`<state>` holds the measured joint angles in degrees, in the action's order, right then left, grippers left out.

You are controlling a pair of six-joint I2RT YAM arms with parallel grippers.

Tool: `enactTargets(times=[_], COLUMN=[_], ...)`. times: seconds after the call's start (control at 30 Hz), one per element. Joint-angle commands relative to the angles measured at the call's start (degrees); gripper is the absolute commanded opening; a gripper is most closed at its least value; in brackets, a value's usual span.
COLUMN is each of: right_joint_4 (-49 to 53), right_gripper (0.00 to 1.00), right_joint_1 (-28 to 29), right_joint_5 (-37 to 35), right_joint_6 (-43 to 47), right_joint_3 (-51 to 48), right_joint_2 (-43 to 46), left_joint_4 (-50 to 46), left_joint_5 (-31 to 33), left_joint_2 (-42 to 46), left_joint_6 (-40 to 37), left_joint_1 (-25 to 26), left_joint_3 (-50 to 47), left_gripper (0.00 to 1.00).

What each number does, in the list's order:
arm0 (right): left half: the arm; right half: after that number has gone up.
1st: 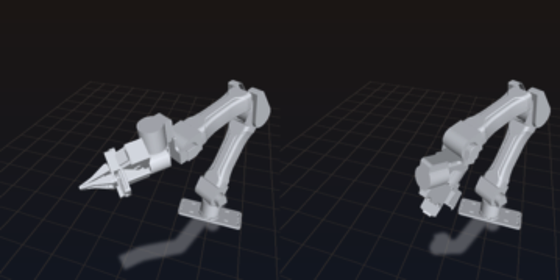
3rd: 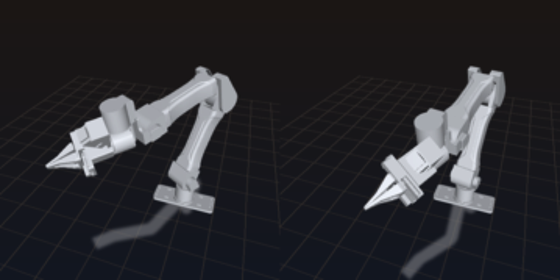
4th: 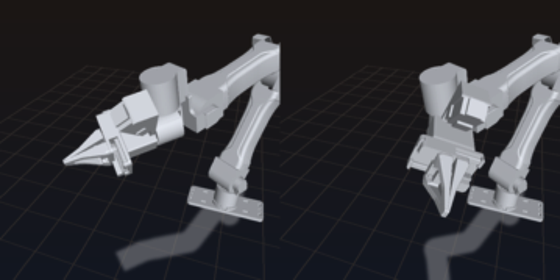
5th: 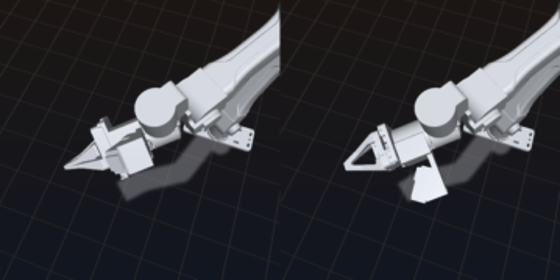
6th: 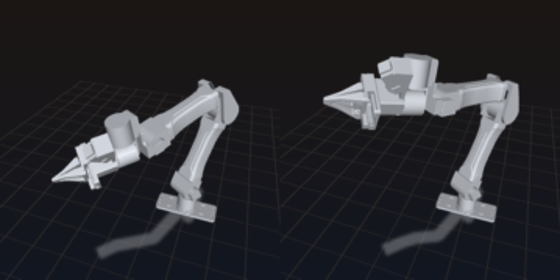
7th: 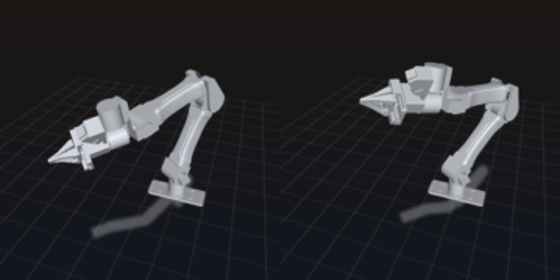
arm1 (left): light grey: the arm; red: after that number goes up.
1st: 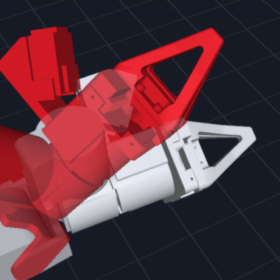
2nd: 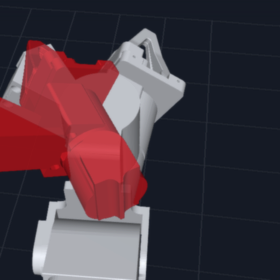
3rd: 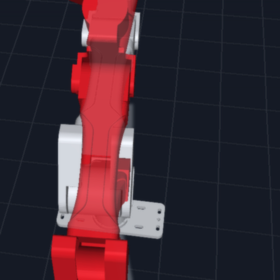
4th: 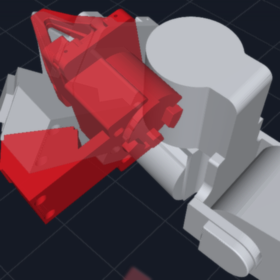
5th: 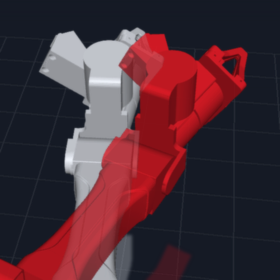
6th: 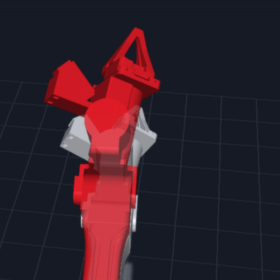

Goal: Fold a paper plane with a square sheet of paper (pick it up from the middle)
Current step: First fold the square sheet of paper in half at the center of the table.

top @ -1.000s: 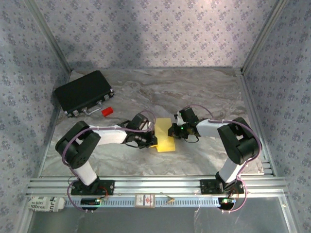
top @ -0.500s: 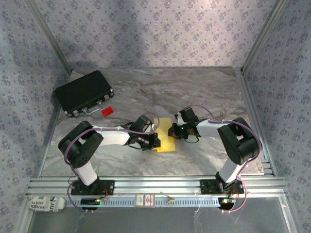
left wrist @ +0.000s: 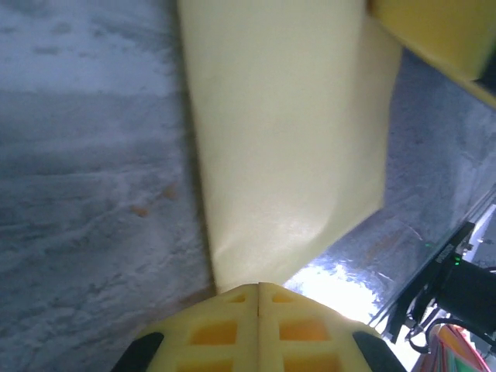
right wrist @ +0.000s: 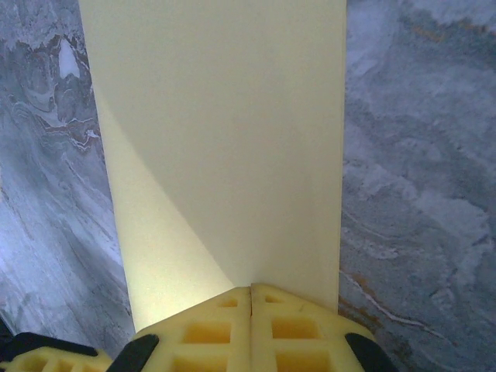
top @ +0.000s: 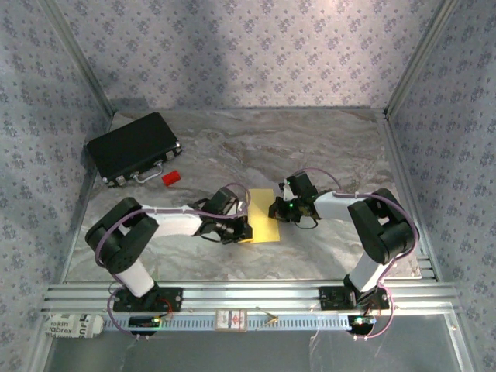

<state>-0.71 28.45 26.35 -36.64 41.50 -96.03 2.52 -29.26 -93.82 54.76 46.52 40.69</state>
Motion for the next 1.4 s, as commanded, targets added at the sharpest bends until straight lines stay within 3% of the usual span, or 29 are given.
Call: enactTargets(times=[0.0, 0.3, 0.67, 1.03, 1.2, 1.37], right_joint_4=[10.81, 10.82, 11.08, 11.78, 12.40, 12.41], right_gripper=[0.00, 0.00, 0.00, 0.00, 0.00, 0.00], right_joint_1=[-0.15, -0.23, -0.15, -0.15, -0.11, -0.06], right_joint_5=[-7.53, -7.53, -7.75, -7.60, -7.71, -7.80], right_joint_6=[-0.71, -0.62, -0.51, 0.07, 0.17, 0.17], right_joint_3=[-3.39, -3.24, -3.14, -2.40, -1.95, -1.99], right_joint_2=[-2.16, -2.50, -3.00, -2.94, -3.04, -3.05], left_joint_4=[1.63, 5.69, -2.20, -9.12, -7.39, 0.69], left_joint_5=[-0.92, -2.84, 1.38, 6.78, 7.77, 3.09], left_joint_2=[2.06, -2.76, -2.53, 3.70, 8.83, 6.18], left_joint_6=[1.27, 2.98, -1.67, -3.25, -2.91, -0.09], left_joint_1=[0.33, 0.60, 3.24, 4.92, 3.24, -1.09], left_joint_3=[2.37, 1.46, -3.81, -1.00, 0.77, 1.95], left_gripper=[0.04, 0.05, 0.04, 0.02, 0.04, 0.04])
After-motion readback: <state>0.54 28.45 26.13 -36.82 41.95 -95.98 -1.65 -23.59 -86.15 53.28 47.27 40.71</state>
